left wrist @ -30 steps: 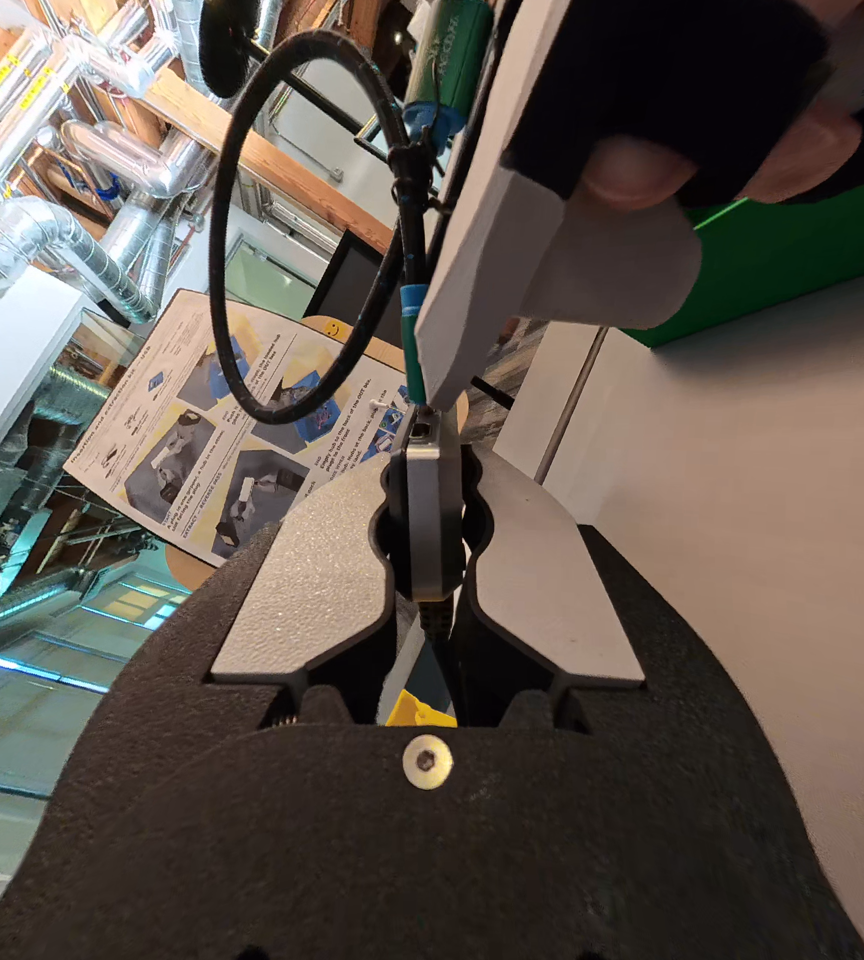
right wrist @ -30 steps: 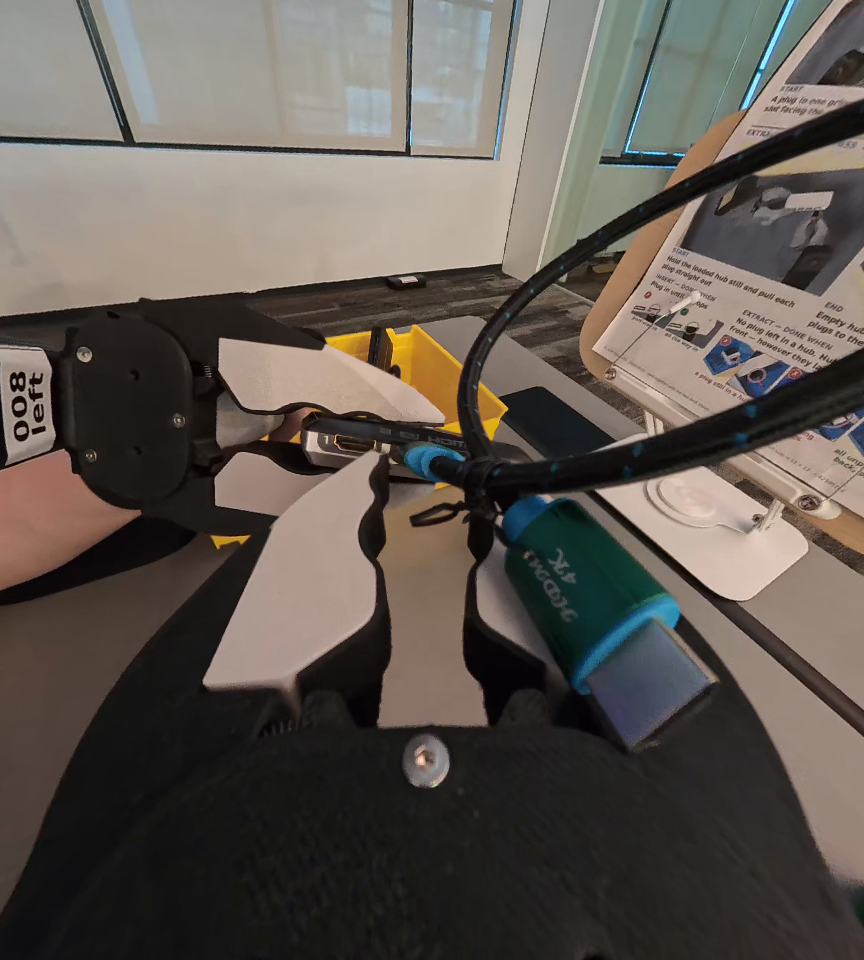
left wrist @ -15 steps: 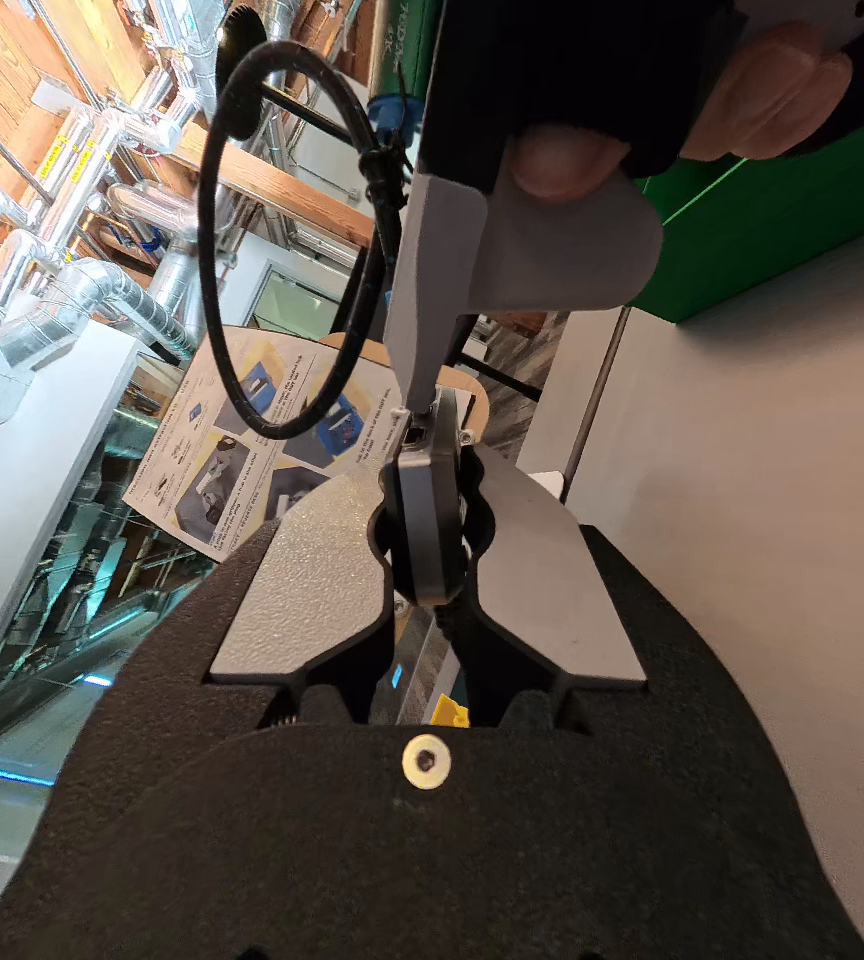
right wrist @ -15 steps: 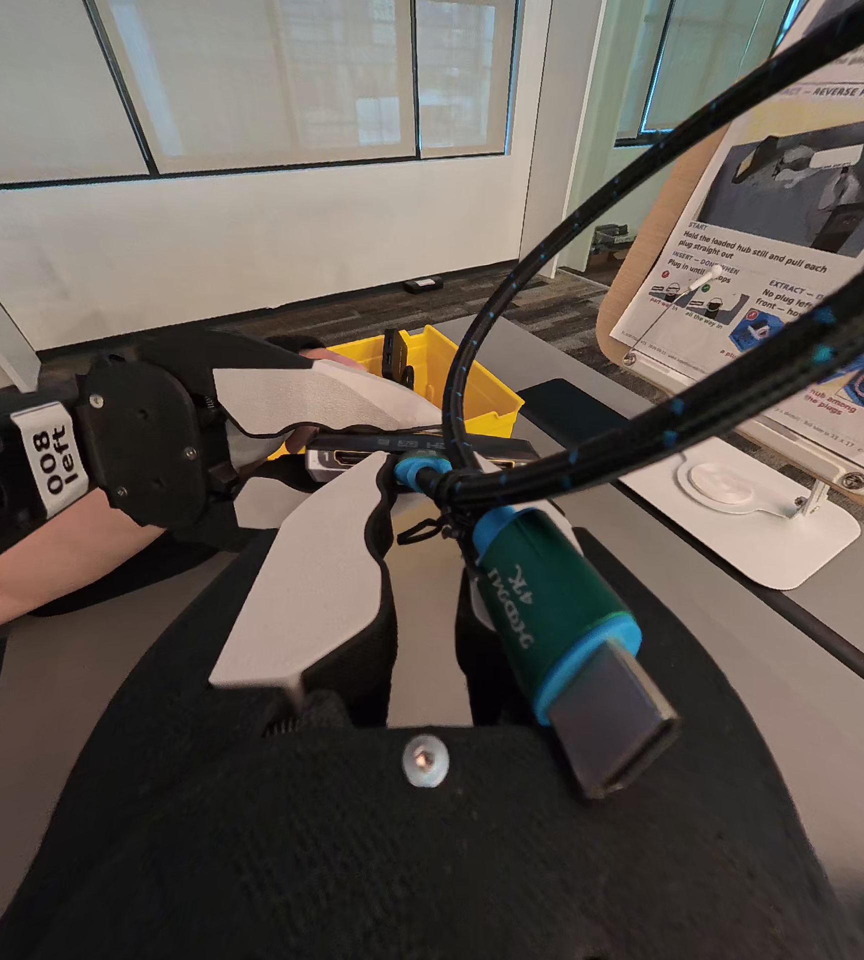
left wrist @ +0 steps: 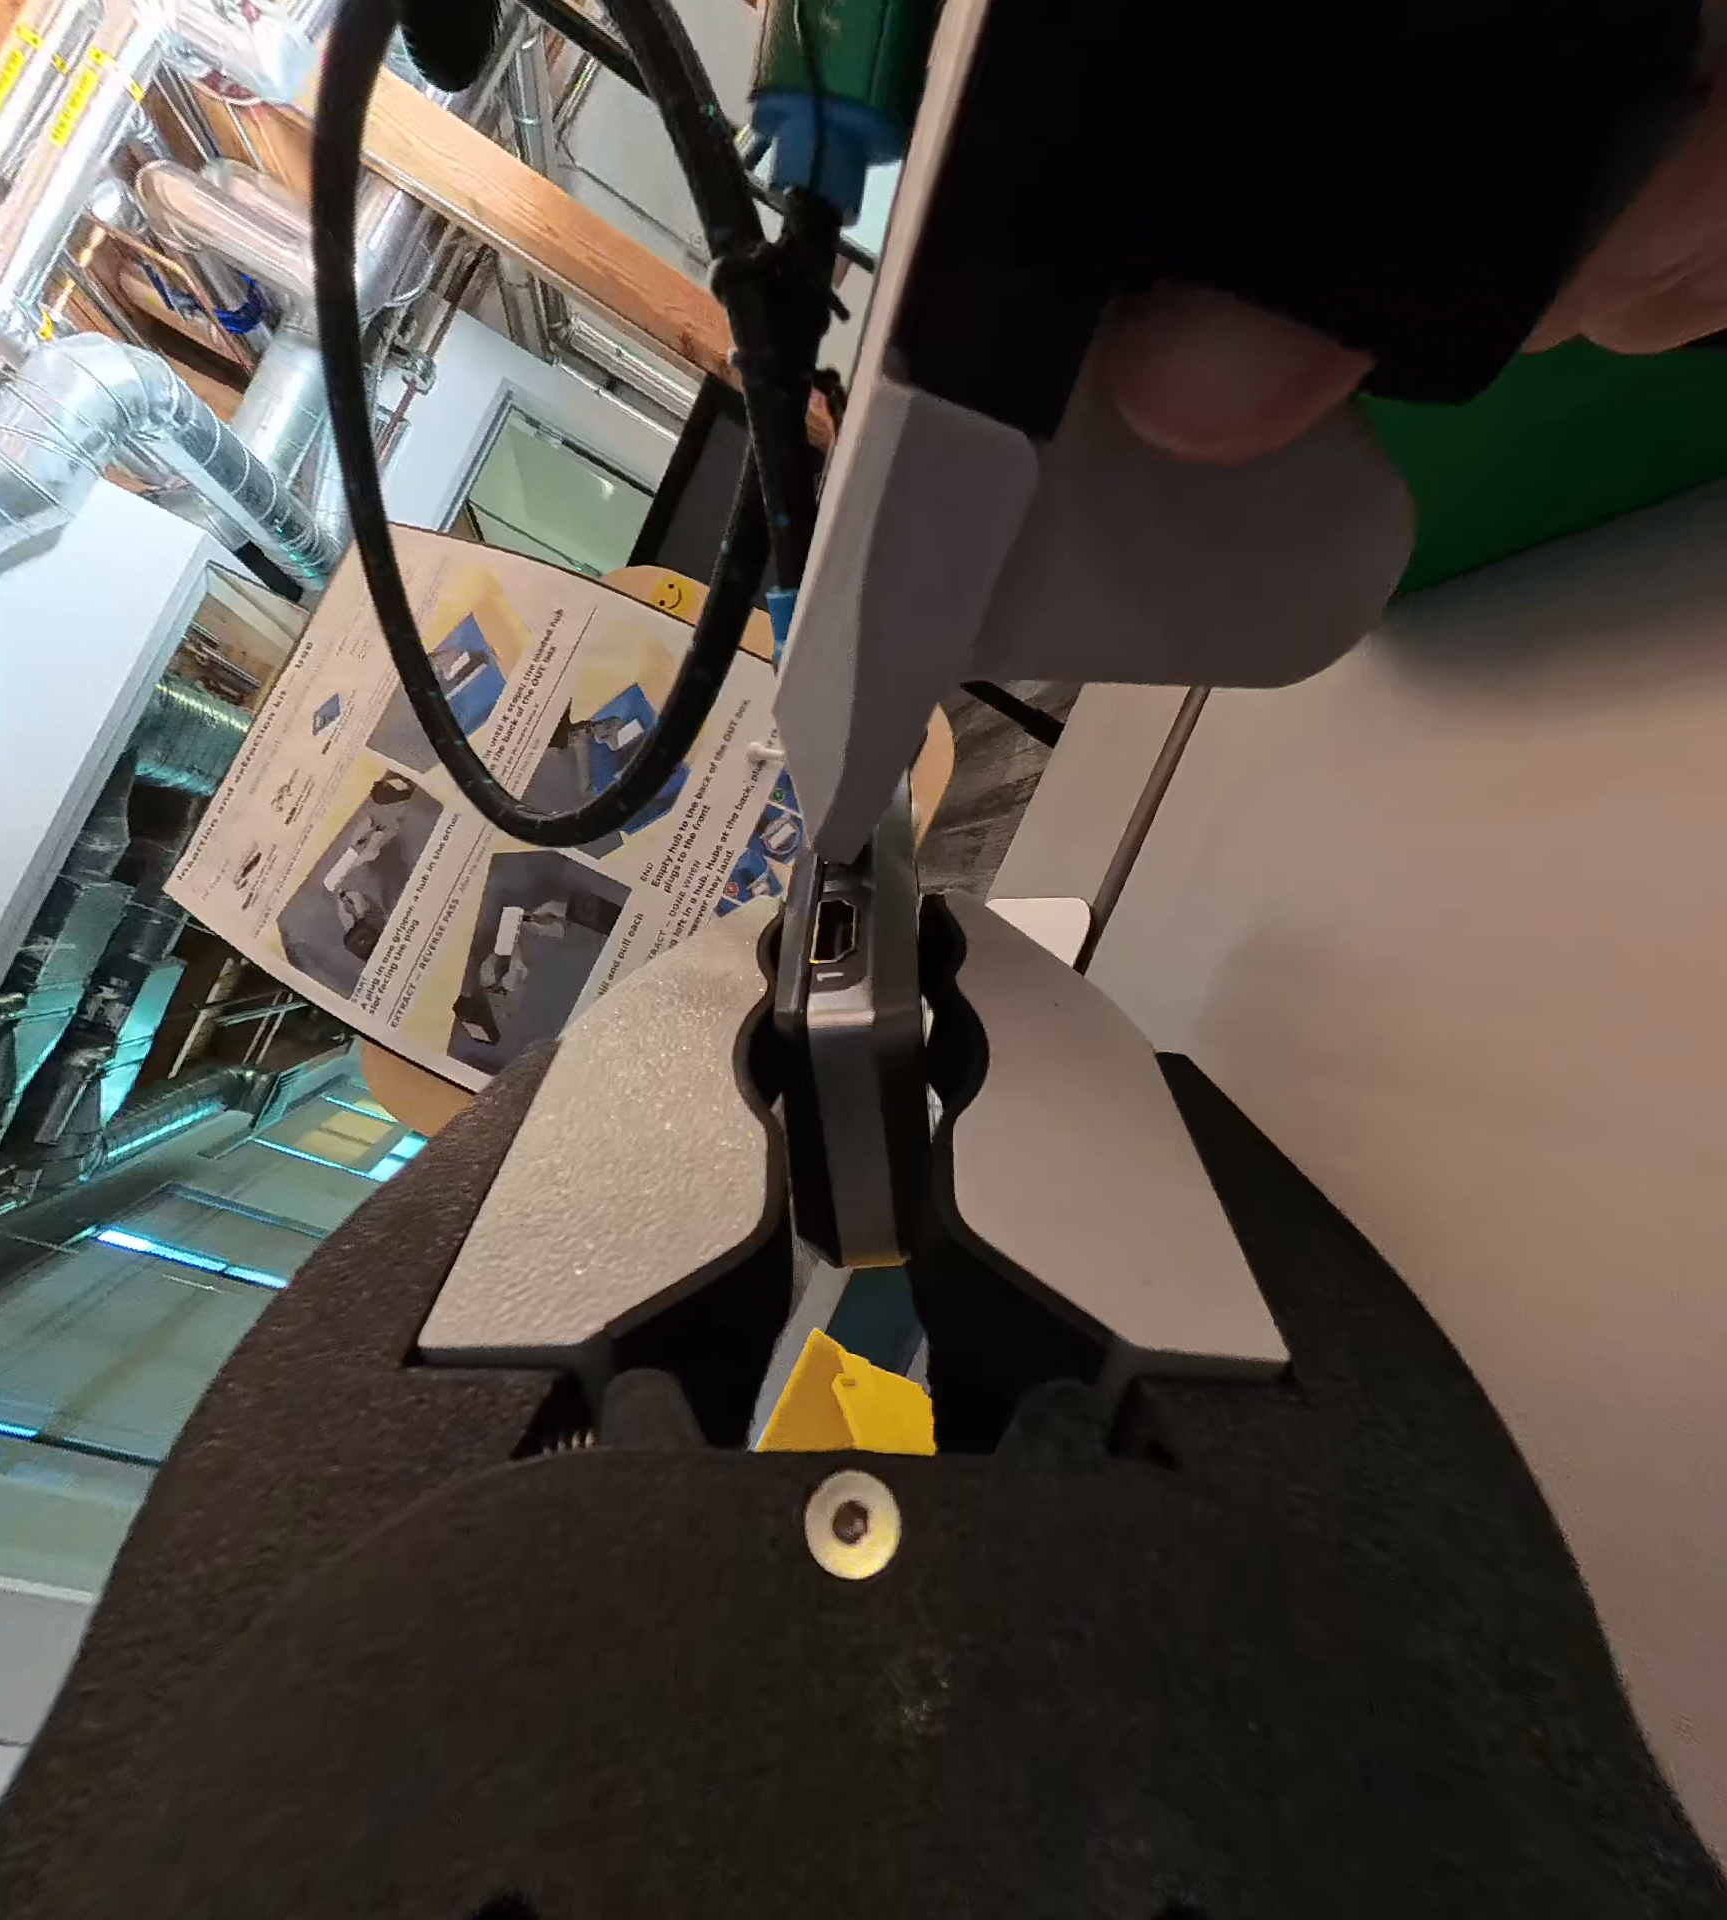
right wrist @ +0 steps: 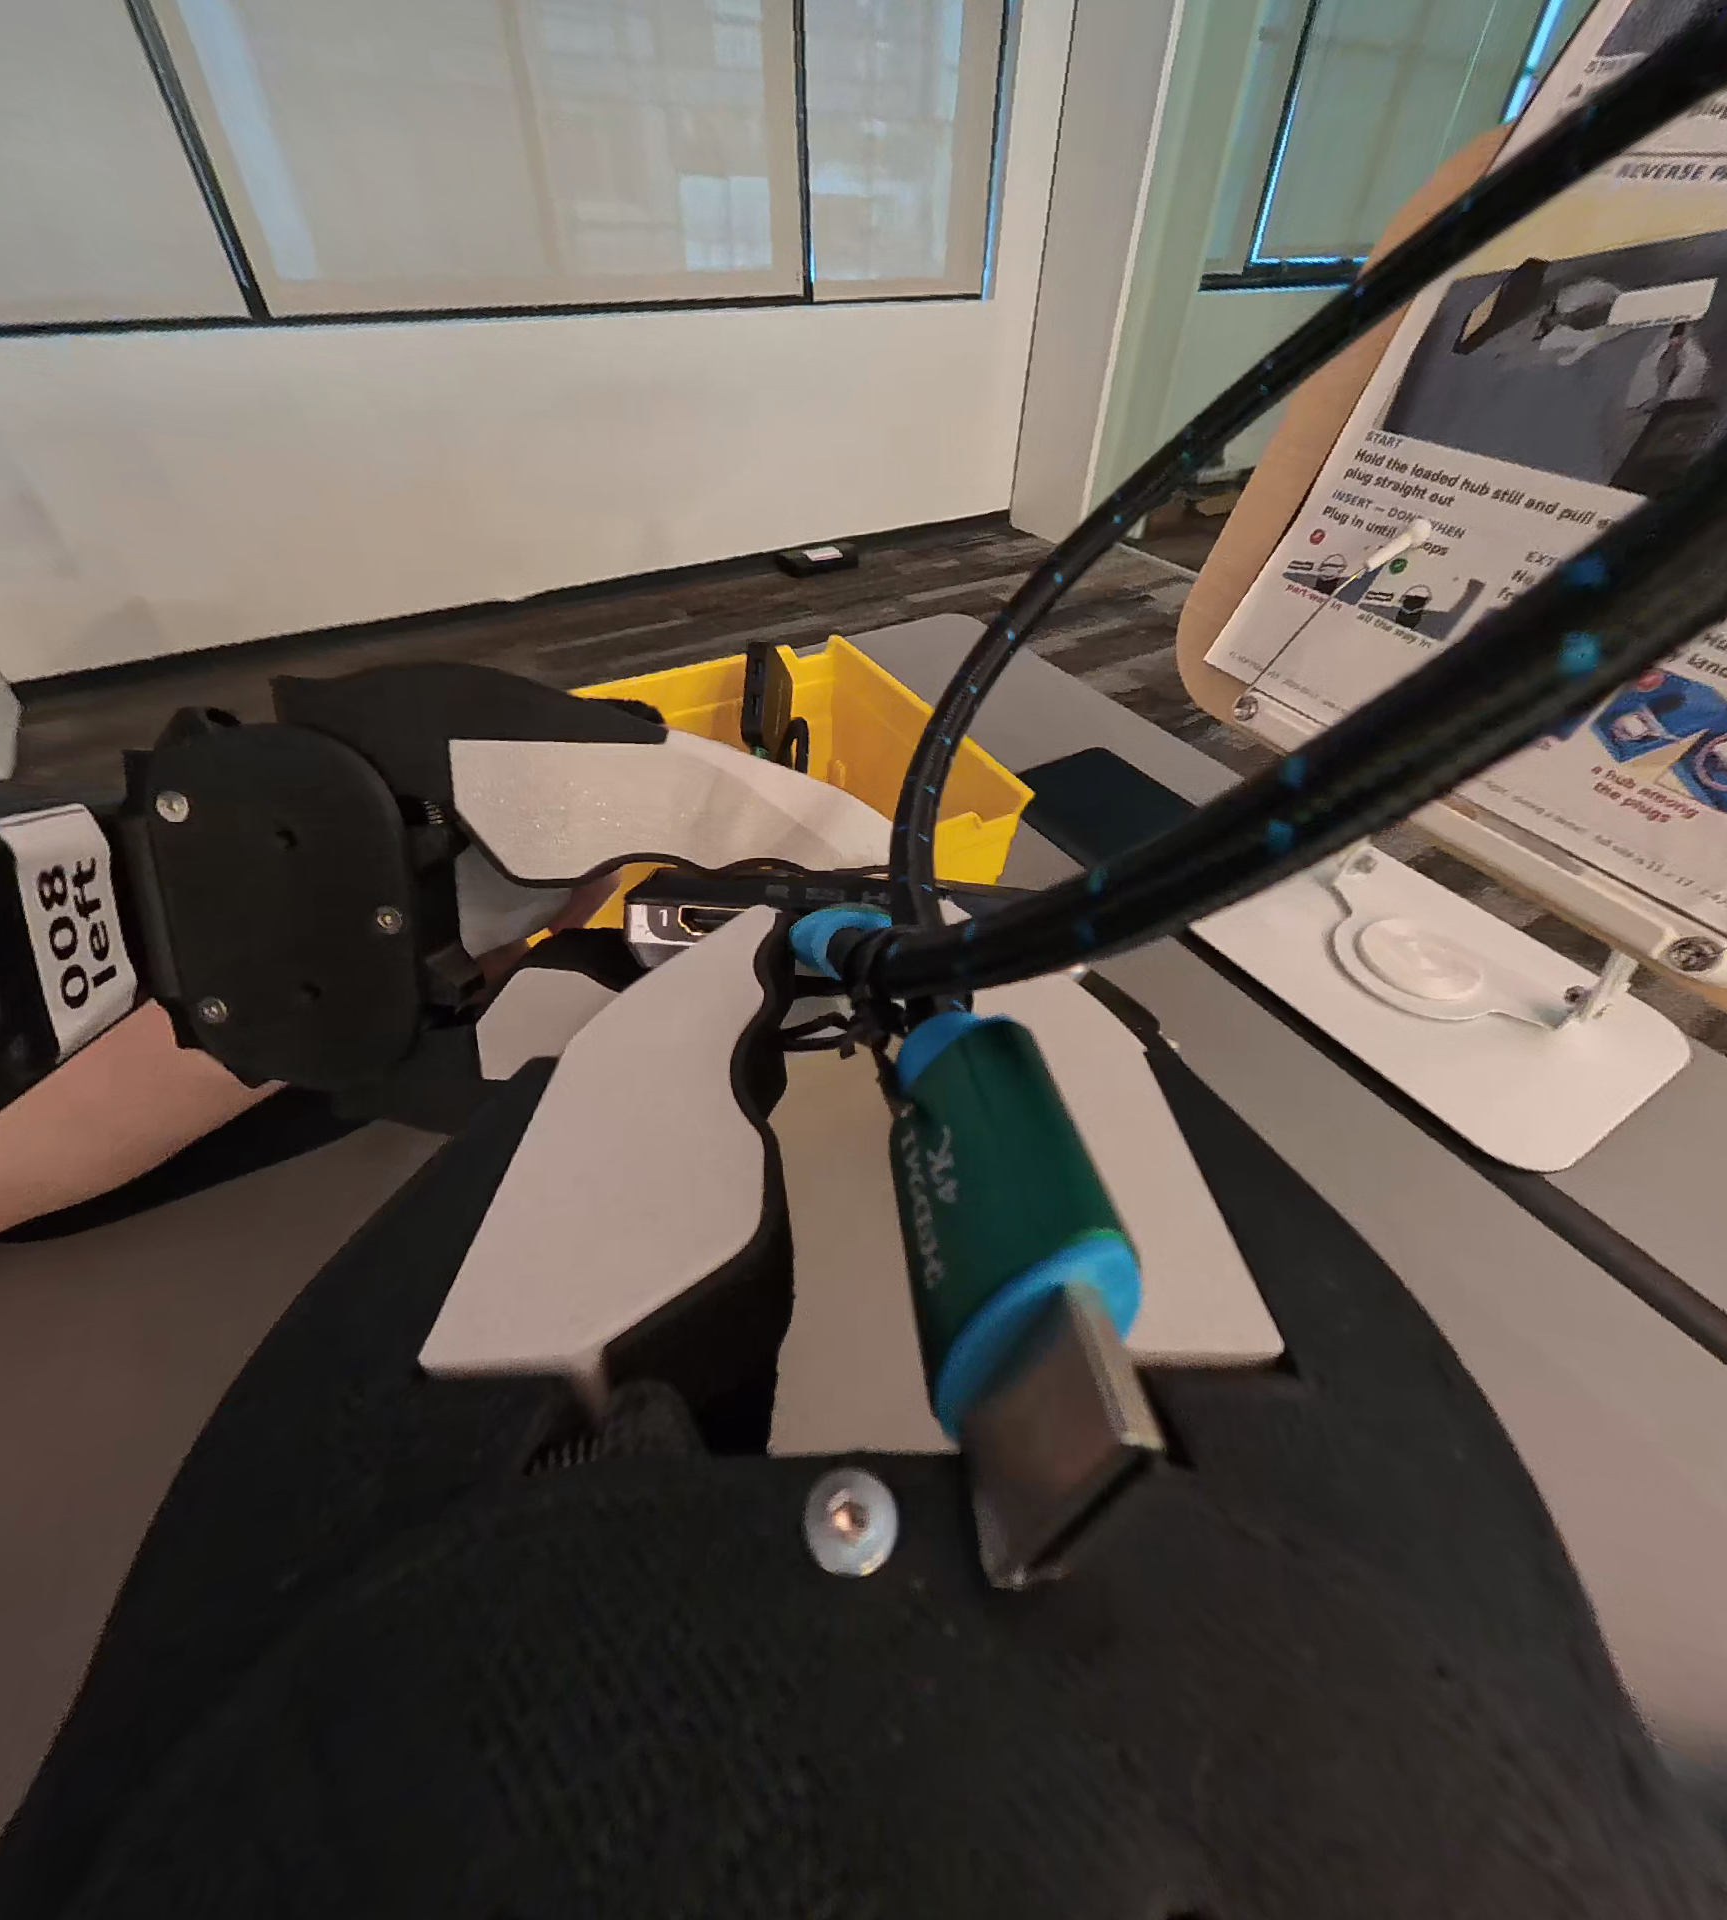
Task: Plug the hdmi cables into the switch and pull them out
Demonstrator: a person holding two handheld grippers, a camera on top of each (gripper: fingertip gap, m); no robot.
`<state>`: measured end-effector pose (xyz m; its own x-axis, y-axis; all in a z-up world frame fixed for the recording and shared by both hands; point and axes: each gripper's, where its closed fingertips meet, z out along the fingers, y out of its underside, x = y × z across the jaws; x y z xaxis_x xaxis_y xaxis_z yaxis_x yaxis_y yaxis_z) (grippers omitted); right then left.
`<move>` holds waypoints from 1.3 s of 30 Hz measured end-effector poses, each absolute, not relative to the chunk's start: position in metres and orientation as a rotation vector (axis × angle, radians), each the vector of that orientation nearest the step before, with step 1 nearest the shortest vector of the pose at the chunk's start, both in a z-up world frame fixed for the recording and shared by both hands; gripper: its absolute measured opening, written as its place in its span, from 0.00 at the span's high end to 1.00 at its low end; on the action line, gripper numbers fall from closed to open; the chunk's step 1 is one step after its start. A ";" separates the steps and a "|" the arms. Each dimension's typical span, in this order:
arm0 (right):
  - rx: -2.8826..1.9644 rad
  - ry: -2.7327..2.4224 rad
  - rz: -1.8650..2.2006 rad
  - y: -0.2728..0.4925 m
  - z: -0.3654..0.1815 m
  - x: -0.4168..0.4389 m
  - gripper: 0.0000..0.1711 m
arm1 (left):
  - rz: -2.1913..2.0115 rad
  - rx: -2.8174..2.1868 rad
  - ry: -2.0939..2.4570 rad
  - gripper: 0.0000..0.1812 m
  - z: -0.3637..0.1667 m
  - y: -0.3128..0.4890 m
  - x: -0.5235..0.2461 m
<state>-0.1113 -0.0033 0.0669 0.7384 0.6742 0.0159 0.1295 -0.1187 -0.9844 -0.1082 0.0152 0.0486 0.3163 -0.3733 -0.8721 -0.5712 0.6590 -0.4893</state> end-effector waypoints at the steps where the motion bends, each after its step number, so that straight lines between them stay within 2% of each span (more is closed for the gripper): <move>1: -1.648 -0.644 0.544 -0.003 0.068 -0.111 0.87 | 0.177 -0.899 1.290 0.87 0.049 0.015 -0.108; 23: -1.602 -0.624 0.647 -0.002 0.069 -0.111 0.87 | 0.269 -0.931 1.310 0.87 0.049 0.017 -0.109; 33: -1.520 -0.676 0.339 -0.001 0.073 -0.112 0.86 | 0.236 -0.990 1.285 0.87 0.051 0.022 -0.108; 39: -1.497 -0.699 0.295 -0.005 0.080 -0.112 0.86 | 0.220 -0.988 1.276 0.87 0.057 0.019 -0.107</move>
